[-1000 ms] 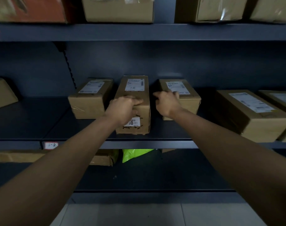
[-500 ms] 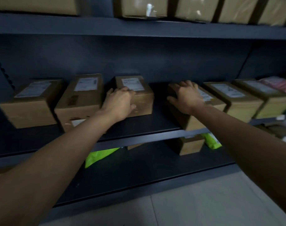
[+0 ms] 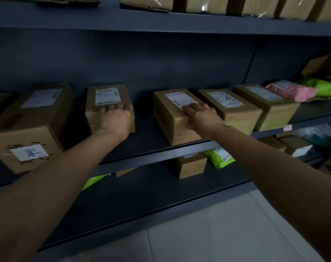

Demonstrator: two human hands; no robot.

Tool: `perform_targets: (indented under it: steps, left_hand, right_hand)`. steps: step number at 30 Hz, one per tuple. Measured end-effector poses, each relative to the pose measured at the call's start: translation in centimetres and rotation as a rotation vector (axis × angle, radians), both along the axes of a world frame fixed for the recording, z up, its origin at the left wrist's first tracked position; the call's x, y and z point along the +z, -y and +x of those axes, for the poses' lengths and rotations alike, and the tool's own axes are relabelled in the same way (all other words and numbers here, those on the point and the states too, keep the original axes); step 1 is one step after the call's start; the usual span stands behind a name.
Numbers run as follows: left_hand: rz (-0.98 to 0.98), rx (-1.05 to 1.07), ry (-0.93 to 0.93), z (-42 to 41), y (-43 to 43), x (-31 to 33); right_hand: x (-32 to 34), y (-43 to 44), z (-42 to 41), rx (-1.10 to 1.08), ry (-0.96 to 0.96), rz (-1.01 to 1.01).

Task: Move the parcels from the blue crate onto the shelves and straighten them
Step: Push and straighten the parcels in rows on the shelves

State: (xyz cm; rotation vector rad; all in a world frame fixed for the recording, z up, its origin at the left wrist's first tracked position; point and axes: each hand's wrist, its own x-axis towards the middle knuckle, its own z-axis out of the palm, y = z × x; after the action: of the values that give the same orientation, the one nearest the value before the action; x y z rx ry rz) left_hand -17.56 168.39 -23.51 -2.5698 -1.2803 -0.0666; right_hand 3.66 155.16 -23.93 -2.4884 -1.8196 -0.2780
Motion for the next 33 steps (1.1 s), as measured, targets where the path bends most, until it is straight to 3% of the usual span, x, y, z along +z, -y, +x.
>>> perform_targets:
  steps: [16,21,24,30,33]
  left_hand:
    - [-0.197,-0.009,0.181,0.6,-2.4,0.9]
    - [-0.26,0.031,0.111,0.3,-1.8,2.1]
    - [-0.156,0.037,0.075,1.2,-0.6,3.3]
    - [-0.147,-0.245,0.272,7.1,2.9,5.9]
    - [-0.196,-0.446,0.354,10.5,5.5,6.6]
  right_hand:
    - [-0.9,-9.7,0.9,0.047,0.106,0.014]
    - [-1.0,-9.5,0.8,0.067,0.082,0.019]
    - [-0.4,-8.5,0.5,0.073,0.082,0.066]
    - [3.0,-3.8,1.7,0.039,0.172,0.219]
    - [5.0,0.3,4.2,-0.091,0.186,0.19]
